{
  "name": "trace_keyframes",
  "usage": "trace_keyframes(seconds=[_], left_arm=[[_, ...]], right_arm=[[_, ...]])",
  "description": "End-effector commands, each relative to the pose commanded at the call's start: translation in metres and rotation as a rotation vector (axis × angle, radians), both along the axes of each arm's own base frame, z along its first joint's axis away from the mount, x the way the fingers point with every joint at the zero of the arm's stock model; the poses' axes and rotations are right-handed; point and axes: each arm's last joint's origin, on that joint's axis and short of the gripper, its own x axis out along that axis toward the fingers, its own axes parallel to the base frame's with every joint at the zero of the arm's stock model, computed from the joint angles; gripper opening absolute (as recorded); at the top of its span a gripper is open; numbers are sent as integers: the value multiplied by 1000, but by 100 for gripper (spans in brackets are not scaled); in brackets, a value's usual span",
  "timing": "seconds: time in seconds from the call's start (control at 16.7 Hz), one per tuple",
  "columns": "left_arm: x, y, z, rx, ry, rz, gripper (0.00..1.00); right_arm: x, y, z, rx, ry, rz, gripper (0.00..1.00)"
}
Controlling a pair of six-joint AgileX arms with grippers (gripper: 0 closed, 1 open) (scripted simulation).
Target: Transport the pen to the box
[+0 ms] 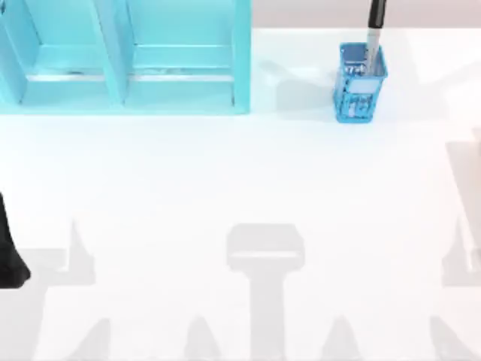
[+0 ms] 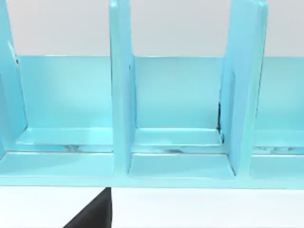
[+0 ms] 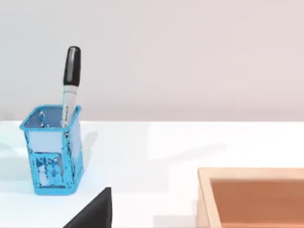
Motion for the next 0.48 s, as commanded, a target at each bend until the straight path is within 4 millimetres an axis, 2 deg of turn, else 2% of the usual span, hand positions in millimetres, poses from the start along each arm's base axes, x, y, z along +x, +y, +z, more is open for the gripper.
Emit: trace_keyframes(seconds=[0.12, 0.24, 0.48], left_arm=[[0, 0, 0, 0, 0, 0, 100], [0, 0, 0, 0, 0, 0, 100], [0, 0, 0, 0, 0, 0, 100]], right_arm=[[0, 0, 0, 0, 0, 0, 100], [0, 0, 9, 0, -9, 15, 100], [8, 2, 53, 0, -31, 93, 100]])
